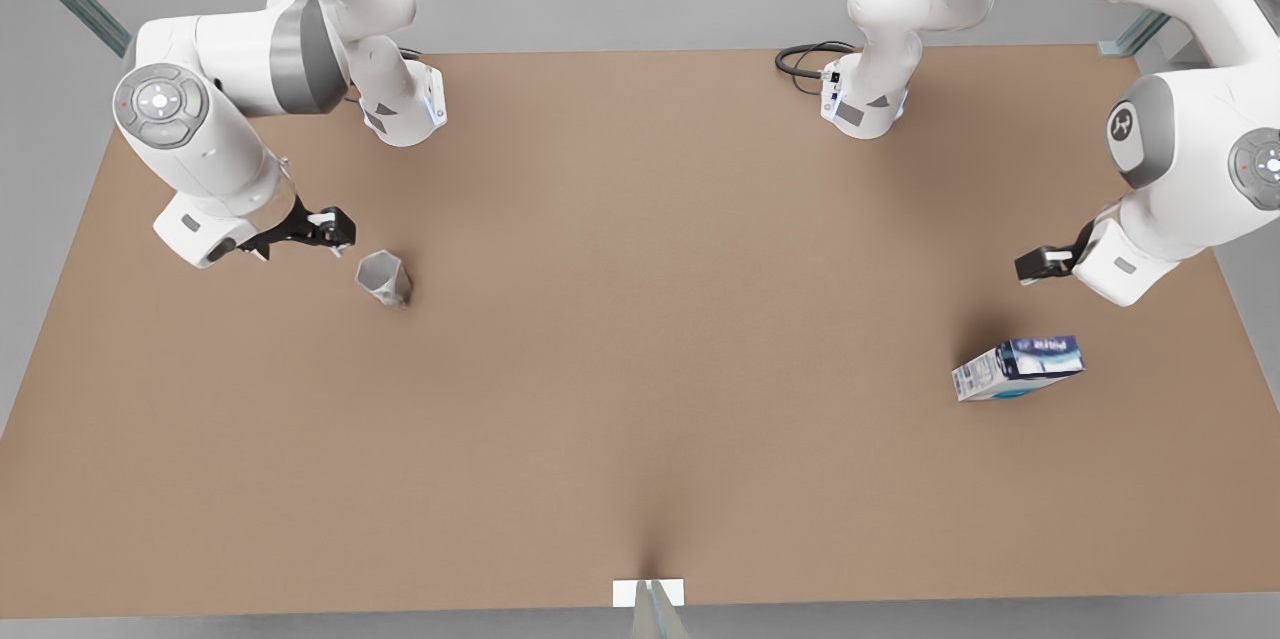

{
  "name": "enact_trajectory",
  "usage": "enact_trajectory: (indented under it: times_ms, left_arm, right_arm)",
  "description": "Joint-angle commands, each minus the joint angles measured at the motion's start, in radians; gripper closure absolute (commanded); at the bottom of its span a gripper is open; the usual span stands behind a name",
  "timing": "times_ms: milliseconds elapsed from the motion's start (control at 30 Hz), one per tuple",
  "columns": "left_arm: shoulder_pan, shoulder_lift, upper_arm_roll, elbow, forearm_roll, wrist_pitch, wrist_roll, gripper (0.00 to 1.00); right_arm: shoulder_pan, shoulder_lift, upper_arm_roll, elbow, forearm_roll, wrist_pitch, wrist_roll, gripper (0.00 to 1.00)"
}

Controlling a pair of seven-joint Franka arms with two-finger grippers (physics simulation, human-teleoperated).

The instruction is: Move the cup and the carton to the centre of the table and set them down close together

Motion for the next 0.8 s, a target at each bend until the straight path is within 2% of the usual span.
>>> enact_trajectory:
  times_ms: [0, 67, 133, 267, 333, 433, 500, 767]
  left_arm:
    - [0.0, 0.0, 0.0, 0.0, -0.011, 0.001, 0.0, 0.0]
    - [-0.013, 0.003, 0.0, 0.006, -0.006, 0.0, -0.002, 0.0]
    - [-0.014, 0.018, 0.0, 0.009, 0.005, 0.02, -0.002, 0.0]
    - [-0.01, 0.017, 0.0, 0.009, 0.005, 0.017, -0.014, 0.0]
    - [-0.006, 0.028, 0.0, 0.009, 0.006, 0.026, -0.014, 0.0]
    - [-0.005, 0.029, 0.002, 0.032, 0.009, 0.029, -0.006, 0.0]
    - [-0.02, 0.031, -0.005, 0.049, 0.029, 0.026, -0.013, 0.0]
    - [-0.016, 0.112, 0.0, 0.063, 0.078, 0.017, -0.019, 0.0]
  right_arm:
    - [-0.002, 0.0, 0.001, 0.0, 0.0, 0.0, 0.0, 0.0]
    - [-0.008, 0.06, 0.0, -0.005, 0.0, 0.0, 0.003, 0.0]
    - [-0.089, 0.15, 0.0, -0.023, 0.011, 0.005, 0.021, 0.0]
    - [-0.178, 0.176, 0.001, -0.275, 0.061, 0.19, 0.135, 0.0]
    - [-0.203, 0.209, 0.001, -0.301, 0.086, 0.219, 0.143, 0.0]
    - [-0.201, 0.14, 0.003, -0.463, 0.109, 0.314, 0.124, 0.0]
    - [-0.207, 0.14, 0.004, -0.483, 0.097, 0.325, -0.061, 0.0]
    - [-0.233, 0.104, 0.004, -0.649, 0.094, 0.462, -0.161, 0.0]
